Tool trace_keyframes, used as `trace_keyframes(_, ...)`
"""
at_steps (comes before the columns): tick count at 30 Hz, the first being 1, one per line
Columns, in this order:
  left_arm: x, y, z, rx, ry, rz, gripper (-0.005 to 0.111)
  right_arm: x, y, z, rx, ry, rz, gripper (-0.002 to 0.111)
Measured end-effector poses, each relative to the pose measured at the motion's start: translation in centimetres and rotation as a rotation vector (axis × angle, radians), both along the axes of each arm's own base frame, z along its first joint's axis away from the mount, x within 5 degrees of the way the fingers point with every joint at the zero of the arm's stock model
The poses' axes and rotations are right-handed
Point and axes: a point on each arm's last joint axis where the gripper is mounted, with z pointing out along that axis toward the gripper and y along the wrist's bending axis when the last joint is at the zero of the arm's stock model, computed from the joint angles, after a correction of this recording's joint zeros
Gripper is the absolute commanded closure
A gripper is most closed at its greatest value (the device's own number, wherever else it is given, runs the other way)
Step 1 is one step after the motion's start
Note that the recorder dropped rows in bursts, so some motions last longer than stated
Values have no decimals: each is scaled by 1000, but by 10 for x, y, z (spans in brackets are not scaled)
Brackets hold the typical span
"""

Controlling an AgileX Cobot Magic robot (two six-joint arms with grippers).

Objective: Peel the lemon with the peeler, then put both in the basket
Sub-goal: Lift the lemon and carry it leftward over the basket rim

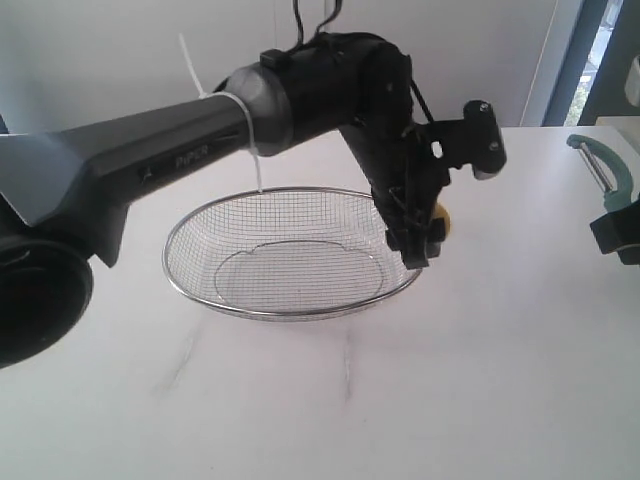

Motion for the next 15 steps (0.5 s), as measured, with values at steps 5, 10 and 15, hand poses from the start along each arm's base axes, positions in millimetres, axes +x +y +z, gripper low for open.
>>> trace_keyframes(5,7,21,12,41,48,34,107,0,0,0,0,0,0,108)
trace_keyframes(10,2,34,27,26,132,26,107,0,0,0,2,0,0,108)
trace_keyframes(15,4,67,61,-29,230,38,107,0,0,0,2,0,0,108)
